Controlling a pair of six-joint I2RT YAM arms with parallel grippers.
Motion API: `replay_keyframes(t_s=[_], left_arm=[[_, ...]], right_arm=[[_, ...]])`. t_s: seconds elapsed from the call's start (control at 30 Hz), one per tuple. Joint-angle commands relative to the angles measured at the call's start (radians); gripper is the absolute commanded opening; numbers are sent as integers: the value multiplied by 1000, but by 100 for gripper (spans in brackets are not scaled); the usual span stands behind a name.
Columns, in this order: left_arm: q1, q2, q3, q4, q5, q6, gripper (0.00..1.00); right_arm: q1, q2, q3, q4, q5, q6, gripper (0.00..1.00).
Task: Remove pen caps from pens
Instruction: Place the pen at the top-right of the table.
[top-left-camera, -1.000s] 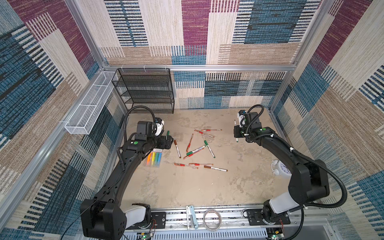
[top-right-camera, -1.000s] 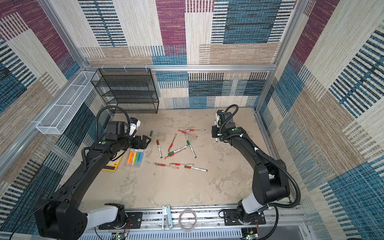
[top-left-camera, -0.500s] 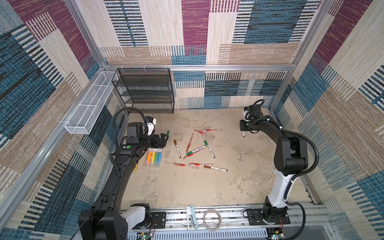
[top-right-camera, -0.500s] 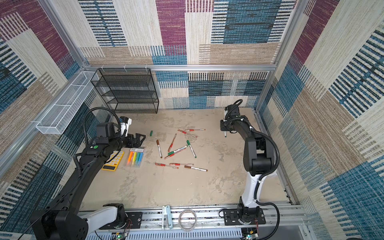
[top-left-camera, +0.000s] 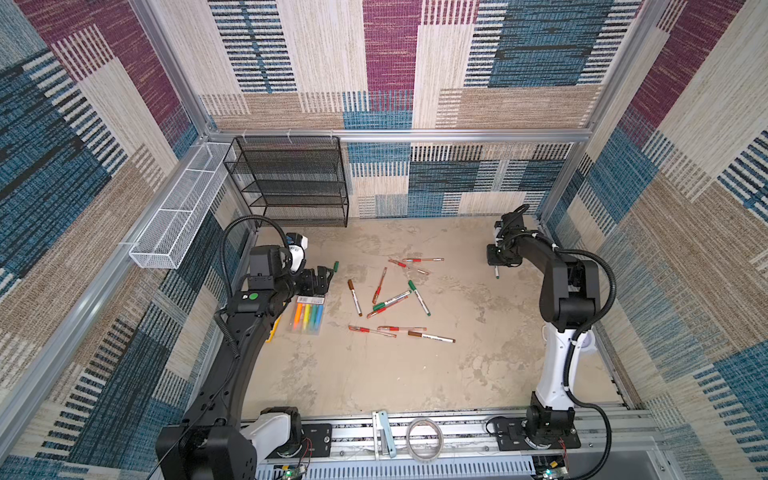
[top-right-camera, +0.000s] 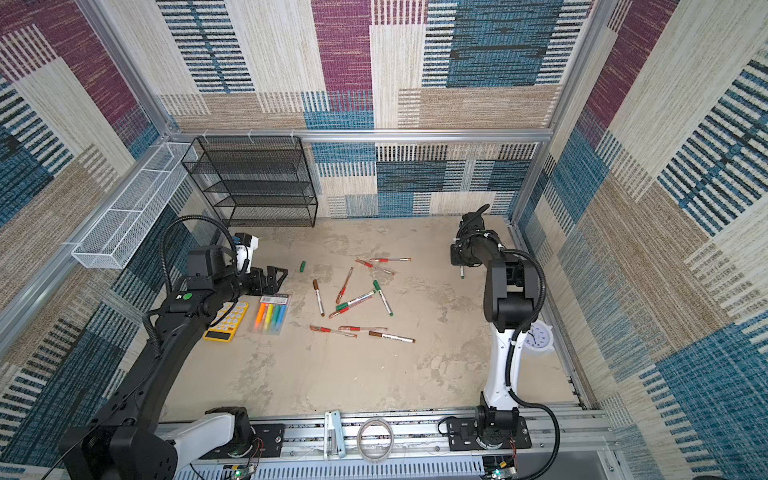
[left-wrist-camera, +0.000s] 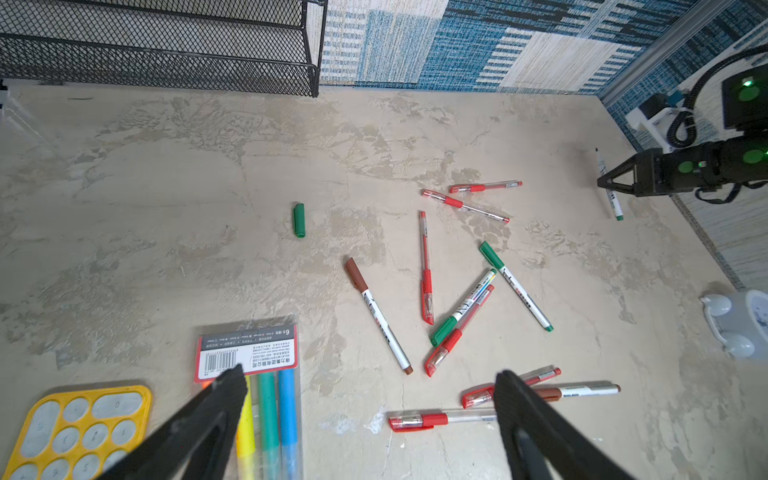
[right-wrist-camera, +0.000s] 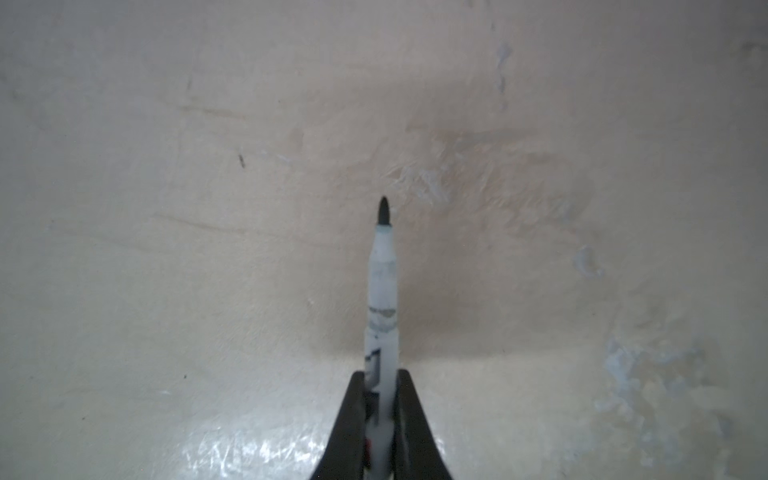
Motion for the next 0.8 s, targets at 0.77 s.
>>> replay_keyframes(t_s=[0.77], left_arm=[[39,-11,8,18,10,-2,97]], right_arm=[[-1,-105,-71,27,-34,26,35]])
